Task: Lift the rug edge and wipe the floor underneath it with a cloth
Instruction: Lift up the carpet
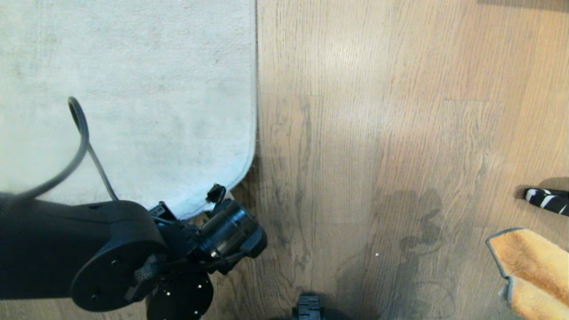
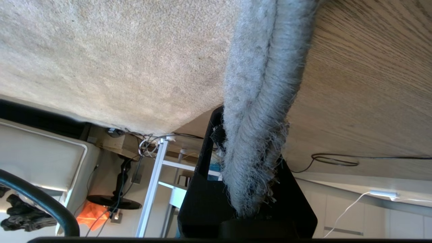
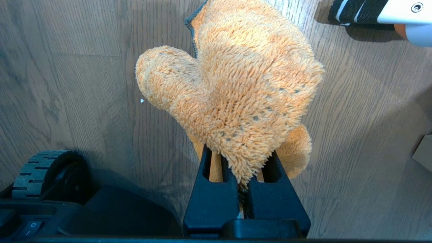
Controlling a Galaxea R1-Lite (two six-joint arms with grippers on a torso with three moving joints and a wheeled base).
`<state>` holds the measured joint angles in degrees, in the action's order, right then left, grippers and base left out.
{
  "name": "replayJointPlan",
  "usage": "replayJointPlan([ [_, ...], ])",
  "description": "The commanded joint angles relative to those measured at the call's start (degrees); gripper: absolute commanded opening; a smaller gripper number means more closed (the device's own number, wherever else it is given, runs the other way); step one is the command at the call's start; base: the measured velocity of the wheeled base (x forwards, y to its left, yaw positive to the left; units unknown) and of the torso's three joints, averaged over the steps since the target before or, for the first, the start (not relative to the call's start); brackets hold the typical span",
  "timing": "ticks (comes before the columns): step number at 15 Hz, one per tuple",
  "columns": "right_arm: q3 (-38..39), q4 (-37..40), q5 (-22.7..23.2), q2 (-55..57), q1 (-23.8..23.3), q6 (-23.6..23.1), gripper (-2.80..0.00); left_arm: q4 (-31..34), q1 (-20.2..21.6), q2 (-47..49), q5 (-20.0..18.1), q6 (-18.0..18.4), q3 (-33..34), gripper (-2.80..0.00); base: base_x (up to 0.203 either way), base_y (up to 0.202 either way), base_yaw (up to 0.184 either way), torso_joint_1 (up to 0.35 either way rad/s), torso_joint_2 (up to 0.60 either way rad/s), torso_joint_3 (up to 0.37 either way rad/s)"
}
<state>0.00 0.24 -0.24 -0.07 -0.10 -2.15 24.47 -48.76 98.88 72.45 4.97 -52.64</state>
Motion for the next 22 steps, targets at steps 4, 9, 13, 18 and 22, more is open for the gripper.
replayJointPlan([
  [4,0.0,0.0,0.0,0.1,0.0,-0.1,-2.80,0.1,0.9,-2.5,0.4,0.0,-0.1,-2.80,0.000,0.000,0.000,0.000,0.00,0.000],
  [9,0.0,0.0,0.0,0.1,0.0,-0.1,-2.80,0.0,1.1,-5.0,0.3,-0.1,0.3,-2.80,0.000,0.000,0.000,0.000,0.00,0.000],
  [13,0.0,0.0,0.0,0.1,0.0,-0.1,-2.80,0.1,1.0,-6.0,0.3,-0.2,0.7,-2.80,0.000,0.000,0.000,0.000,0.00,0.000],
  [18,0.0,0.0,0.0,0.1,0.0,-0.1,-2.80,0.2,0.8,-7.9,0.5,-2.8,5.4,-2.80,0.000,0.000,0.000,0.000,0.00,0.000],
  [22,0.0,0.0,0.0,0.1,0.0,-0.1,-2.80,0.1,0.9,-9.5,0.5,-2.8,6.9,-2.80,0.000,0.000,0.000,0.000,0.00,0.000],
])
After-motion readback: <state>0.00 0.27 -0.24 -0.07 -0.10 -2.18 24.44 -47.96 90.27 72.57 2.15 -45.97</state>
